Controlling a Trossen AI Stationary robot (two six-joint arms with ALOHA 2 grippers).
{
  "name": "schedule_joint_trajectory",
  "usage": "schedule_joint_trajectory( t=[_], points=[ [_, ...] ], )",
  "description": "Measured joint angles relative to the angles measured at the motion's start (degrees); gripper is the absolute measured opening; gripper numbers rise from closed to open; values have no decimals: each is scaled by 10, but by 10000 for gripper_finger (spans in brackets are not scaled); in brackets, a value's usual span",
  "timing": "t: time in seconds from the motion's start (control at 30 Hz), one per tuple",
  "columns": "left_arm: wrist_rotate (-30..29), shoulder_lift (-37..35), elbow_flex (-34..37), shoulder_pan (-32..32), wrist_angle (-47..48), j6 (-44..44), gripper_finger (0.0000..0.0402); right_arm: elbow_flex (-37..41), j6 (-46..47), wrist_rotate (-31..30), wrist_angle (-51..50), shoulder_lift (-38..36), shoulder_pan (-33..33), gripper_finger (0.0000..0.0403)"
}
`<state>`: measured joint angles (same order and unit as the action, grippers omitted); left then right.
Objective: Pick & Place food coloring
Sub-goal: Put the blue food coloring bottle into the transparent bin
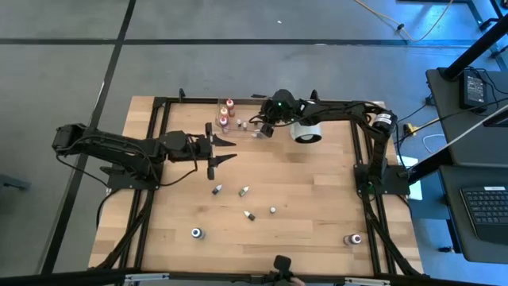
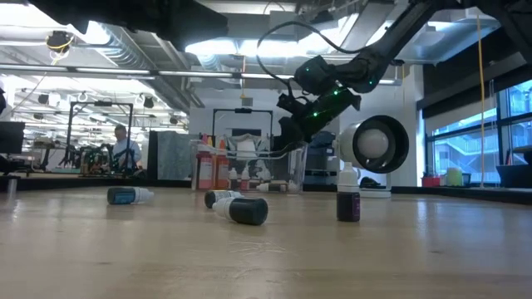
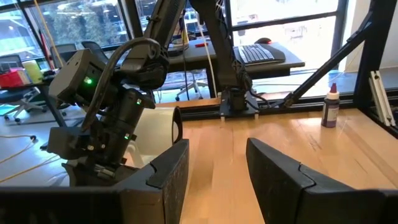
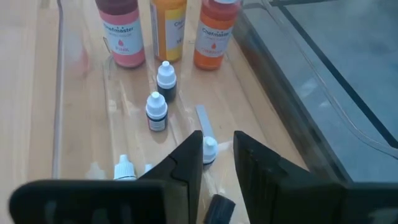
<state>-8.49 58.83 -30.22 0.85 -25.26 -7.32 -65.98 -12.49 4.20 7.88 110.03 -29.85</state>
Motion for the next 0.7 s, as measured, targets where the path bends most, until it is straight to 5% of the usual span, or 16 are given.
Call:
schedule_joint_trajectory(
  t=[0.13, 0.37, 0.7],
  points=[
    [0, 0, 0, 0, 0, 0, 157, 3, 3, 20, -11, -35, 4, 94],
    [0, 0, 0, 0, 0, 0, 157, 28, -23, 167, -67, -168, 80, 94],
    [-16, 0, 0, 0, -3, -7, 157, 246, 23, 49, 13, -329, 246, 94]
  ],
)
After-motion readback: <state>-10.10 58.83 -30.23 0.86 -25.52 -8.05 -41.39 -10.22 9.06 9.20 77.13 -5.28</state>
